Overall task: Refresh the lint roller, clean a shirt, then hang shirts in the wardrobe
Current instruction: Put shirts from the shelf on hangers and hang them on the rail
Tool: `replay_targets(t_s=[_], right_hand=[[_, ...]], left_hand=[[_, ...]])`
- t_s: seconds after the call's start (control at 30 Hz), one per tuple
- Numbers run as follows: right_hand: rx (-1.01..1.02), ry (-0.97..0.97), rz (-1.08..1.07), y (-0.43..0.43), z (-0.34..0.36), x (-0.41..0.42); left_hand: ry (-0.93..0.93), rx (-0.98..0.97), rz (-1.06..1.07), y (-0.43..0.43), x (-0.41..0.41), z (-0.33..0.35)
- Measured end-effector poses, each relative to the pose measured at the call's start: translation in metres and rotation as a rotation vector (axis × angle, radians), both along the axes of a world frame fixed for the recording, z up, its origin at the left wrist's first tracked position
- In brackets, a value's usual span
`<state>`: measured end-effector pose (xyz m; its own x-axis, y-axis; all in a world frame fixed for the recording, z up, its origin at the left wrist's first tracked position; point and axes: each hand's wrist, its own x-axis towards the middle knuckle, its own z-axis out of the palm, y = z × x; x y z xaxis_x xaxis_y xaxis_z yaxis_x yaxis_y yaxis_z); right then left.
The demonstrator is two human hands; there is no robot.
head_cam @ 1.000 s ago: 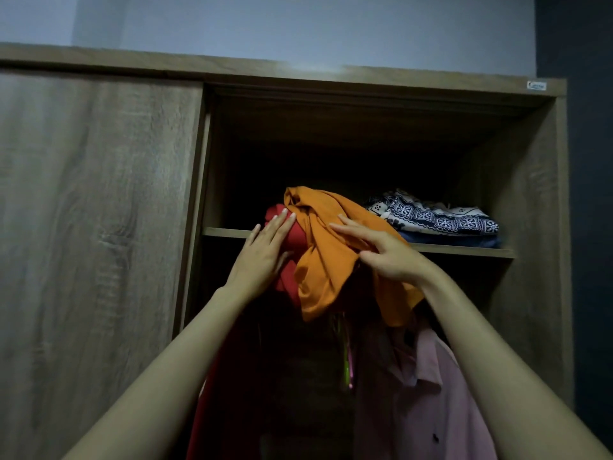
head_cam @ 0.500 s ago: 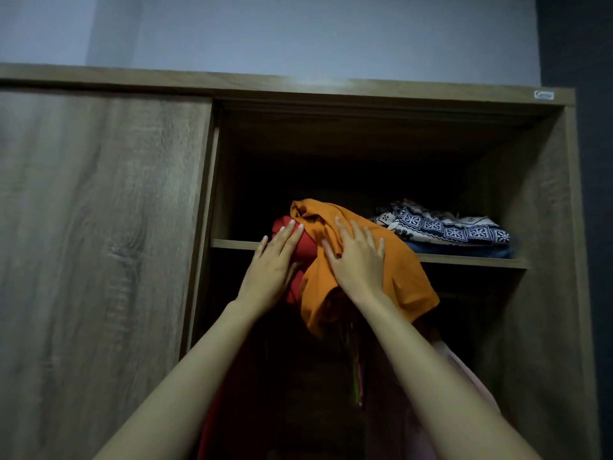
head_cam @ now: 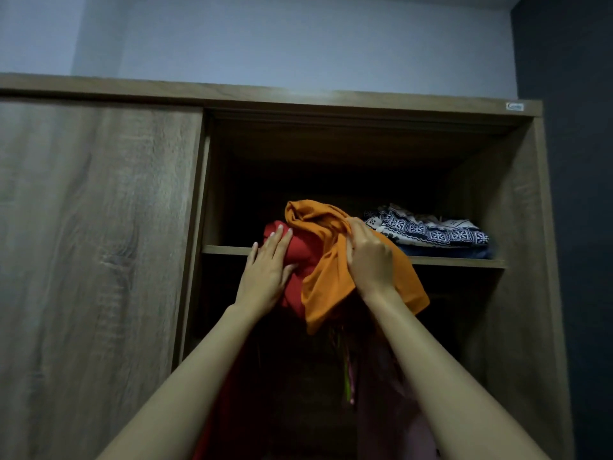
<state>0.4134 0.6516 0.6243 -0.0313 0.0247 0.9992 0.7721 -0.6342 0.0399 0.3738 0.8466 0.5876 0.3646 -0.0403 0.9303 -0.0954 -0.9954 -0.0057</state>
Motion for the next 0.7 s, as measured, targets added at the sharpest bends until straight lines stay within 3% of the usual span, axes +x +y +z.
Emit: replay_targets(t_s=[0.13,0.37,0.53,0.7], right_hand=[[-0.024,-0.004,0.013,-0.008,-0.003,-0.004],[-0.290,0.406,0.009,0.017,-0.005,-0.011],[-0.120,0.363,-0.204,0.037,0.001,0.000],[-0.070,0.354,-0.206,0.041,0.002,0.006]], left_hand=[[-0.011,0.000,0.002,0.000,0.000,-0.001],[-0.047,-0.025,-0.017,0.000,0.001,-0.004],[-0.057,-0.017,-0.013,0.002,0.002,-0.005],[-0.070,-0.001,-0.024,0.006,0.005,-0.006]])
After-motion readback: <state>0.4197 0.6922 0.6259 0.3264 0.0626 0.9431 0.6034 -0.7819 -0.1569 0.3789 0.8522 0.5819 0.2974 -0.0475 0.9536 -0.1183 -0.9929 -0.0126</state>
